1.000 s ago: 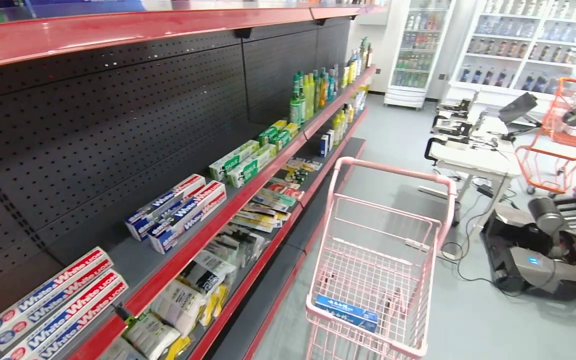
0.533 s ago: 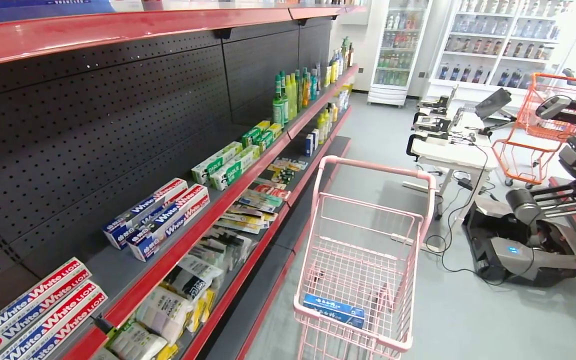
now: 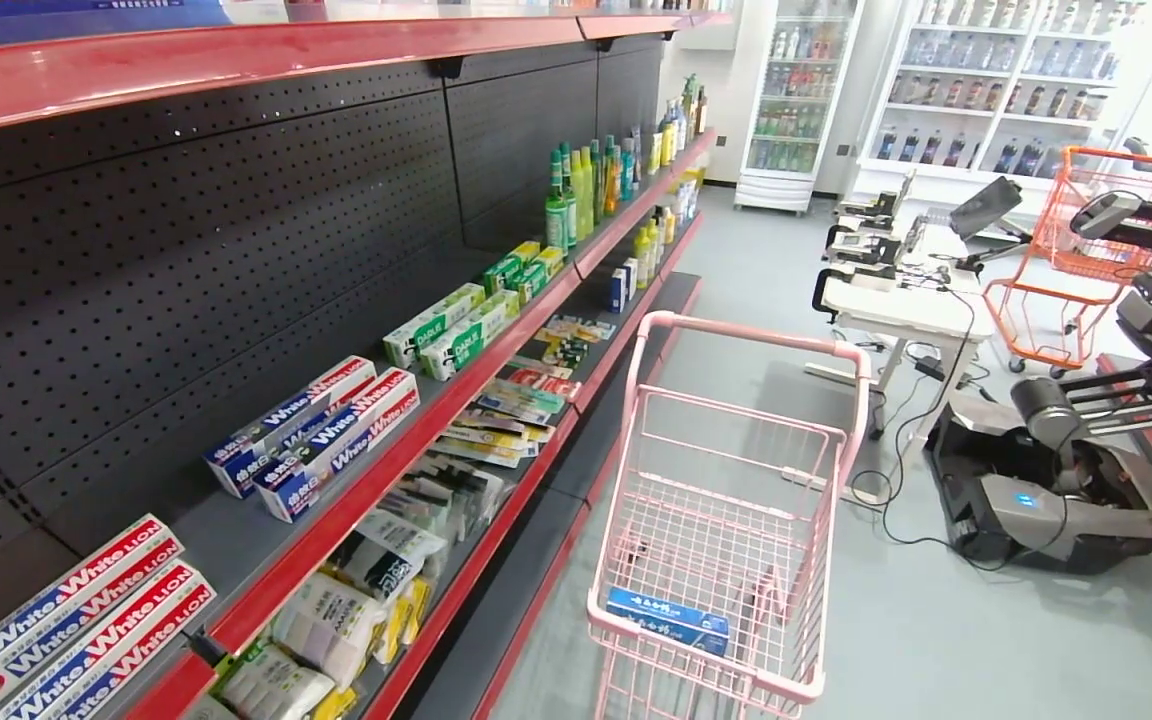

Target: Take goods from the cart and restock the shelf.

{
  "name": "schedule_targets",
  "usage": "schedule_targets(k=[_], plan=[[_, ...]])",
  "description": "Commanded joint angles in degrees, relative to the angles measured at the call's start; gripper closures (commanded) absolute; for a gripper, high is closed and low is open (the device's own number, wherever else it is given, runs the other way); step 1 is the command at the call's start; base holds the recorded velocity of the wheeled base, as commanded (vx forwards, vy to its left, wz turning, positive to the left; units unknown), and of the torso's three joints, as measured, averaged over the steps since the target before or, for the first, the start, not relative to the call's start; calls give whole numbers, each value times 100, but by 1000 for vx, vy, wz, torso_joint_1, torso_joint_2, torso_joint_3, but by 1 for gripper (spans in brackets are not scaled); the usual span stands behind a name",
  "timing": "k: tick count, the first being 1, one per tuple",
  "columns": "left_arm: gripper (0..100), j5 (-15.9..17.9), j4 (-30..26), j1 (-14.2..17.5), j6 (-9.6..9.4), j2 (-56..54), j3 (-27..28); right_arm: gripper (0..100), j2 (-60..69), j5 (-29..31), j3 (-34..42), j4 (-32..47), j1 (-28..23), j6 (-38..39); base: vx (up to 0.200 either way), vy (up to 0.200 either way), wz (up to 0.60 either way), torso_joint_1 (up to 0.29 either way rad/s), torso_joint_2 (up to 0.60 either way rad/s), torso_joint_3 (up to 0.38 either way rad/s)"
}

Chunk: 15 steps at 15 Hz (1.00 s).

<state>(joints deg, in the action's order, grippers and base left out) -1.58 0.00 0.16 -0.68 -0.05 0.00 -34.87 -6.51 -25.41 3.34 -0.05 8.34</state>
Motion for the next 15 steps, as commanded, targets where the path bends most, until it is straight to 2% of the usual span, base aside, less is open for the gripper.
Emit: schedule_targets(k=[1, 2, 4, 5, 9, 12, 15], plan=[[0, 0, 0, 2, -2, 5, 0, 0, -4125, -1239, -1344, 343, -4, -1291, 0, 0, 0, 0, 0, 0], [0, 0, 0, 2, -2, 5, 0, 0, -4942, -1221, -1432, 88, 22, -2020, 0, 0, 0, 0, 0, 0], [0, -9, 0, 2, -2, 5, 0, 0, -6138, -1212, -1546, -686, 110, -2978, 0, 0, 0, 0, 0, 0], [0, -9, 0, 2, -2, 5, 0, 0, -6498, -1230, -1643, -738, 198, -3260, 0, 0, 0, 0, 0, 0], [0, 0, 0, 2, -2, 5, 0, 0, -7799, -1247, -2689, -738, 488, -3989, 0, 0, 0, 0, 0, 0], [0, -9, 0, 2, -2, 5, 0, 0, -8361, -1256, -2786, -765, 620, -4534, 0, 0, 0, 0, 0, 0], [0, 0, 0, 2, -2, 5, 0, 0, -8713, -1256, -3076, -800, 770, -4569, 0, 0, 0, 0, 0, 0]])
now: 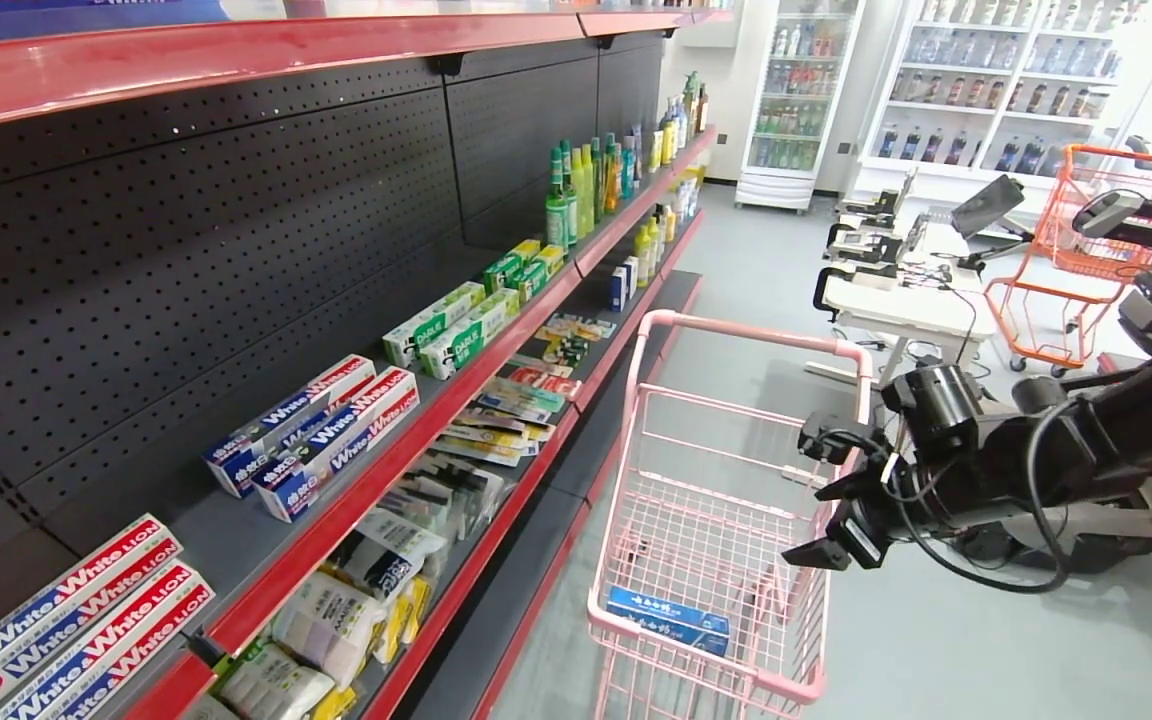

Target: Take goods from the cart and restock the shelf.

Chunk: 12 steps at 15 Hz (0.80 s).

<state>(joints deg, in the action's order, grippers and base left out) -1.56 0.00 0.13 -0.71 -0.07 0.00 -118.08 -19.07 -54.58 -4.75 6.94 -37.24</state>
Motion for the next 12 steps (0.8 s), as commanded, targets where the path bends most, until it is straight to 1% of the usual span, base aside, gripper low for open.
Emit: schedule_targets(k=[1, 7, 12], plan=[[0, -11, 0, 4, 0, 7, 0, 0, -532, 17, -317, 1, 89, -11, 0, 0, 0, 0, 0, 0], [0, -2, 0, 4, 0, 7, 0, 0, -866, 43, -589, 1, 396, -2, 0, 0, 0, 0, 0, 0], [0, -2, 0, 4, 0, 7, 0, 0, -1068, 105, -747, -26, 405, -73, 0, 0, 0, -68, 151, 73]])
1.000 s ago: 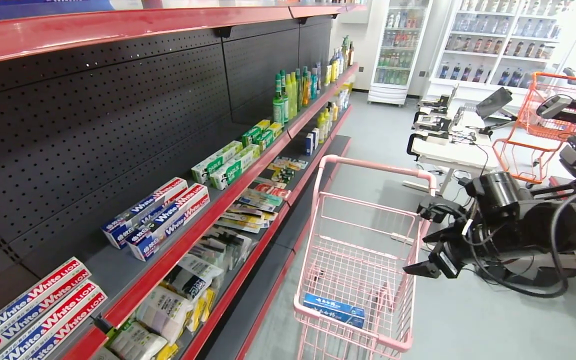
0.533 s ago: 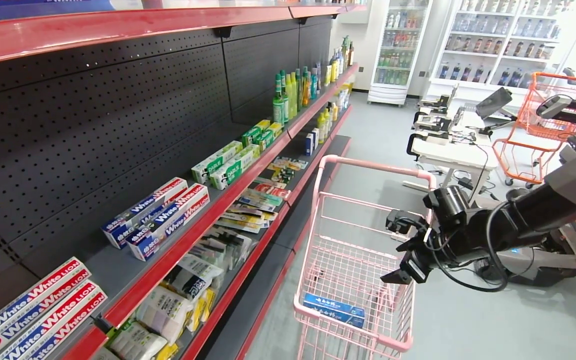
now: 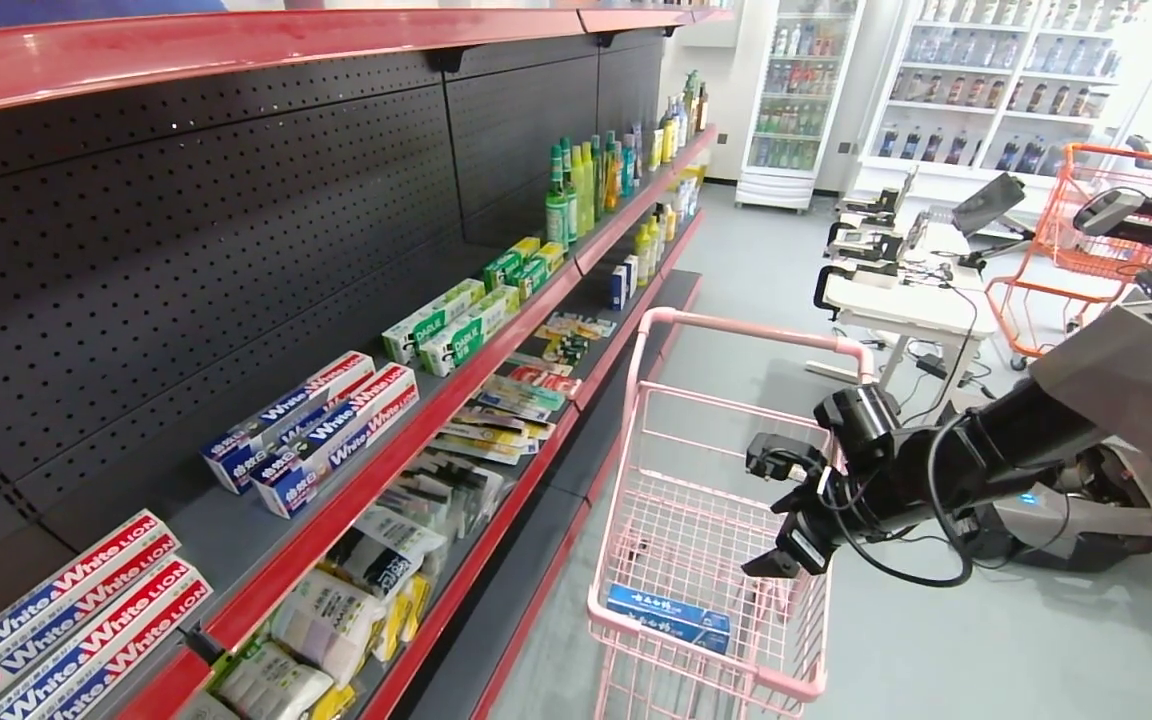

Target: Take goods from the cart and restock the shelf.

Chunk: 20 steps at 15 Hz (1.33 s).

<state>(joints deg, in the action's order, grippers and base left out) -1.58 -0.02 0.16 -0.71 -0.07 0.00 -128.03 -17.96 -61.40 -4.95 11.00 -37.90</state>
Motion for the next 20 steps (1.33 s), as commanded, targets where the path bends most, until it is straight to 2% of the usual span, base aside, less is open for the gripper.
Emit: schedule_targets(k=[1, 4, 20], plan=[[0, -9, 2, 2, 0, 7, 0, 0, -100, -6, -117, -6, -27, -139, 0, 0, 0, -66, 139, 76], [0, -9, 2, 2, 0, 7, 0, 0, -214, -6, -267, 3, -89, -473, 0, 0, 0, -71, 155, 77], [0, -9, 2, 2, 0, 7, 0, 0, -689, -41, -539, -6, 166, -499, 0, 0, 0, -83, 182, 99]])
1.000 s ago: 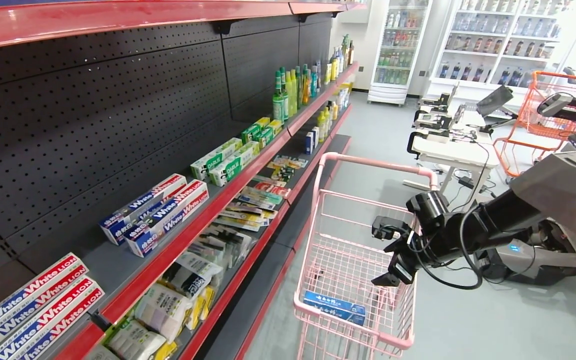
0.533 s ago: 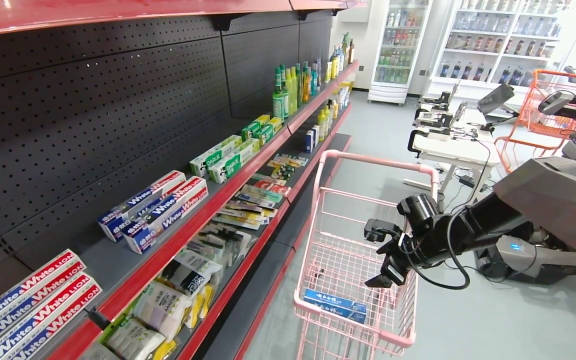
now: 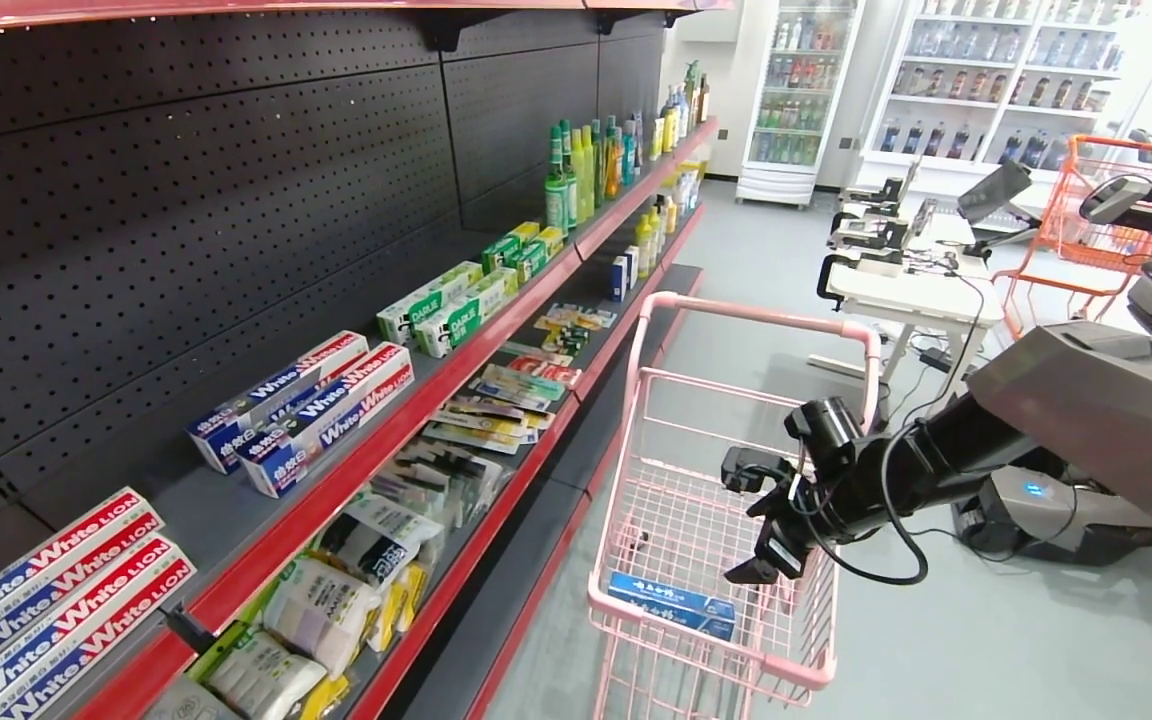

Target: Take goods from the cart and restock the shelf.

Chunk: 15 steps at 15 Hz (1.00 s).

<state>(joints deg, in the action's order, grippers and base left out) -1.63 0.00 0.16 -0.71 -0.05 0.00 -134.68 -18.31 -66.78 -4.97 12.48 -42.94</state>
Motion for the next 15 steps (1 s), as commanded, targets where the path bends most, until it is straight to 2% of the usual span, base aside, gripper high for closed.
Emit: schedule_targets(k=[1, 15], plan=[[0, -4, 0, 2, 0, 5, 0, 0, -49, -6, -37, -4, 17, -31, 0, 0, 0, -105, 242, 129], [0, -4, 0, 2, 0, 5, 0, 0, -58, -23, -195, 5, 17, -259, 0, 0, 0, -148, 329, 174]])
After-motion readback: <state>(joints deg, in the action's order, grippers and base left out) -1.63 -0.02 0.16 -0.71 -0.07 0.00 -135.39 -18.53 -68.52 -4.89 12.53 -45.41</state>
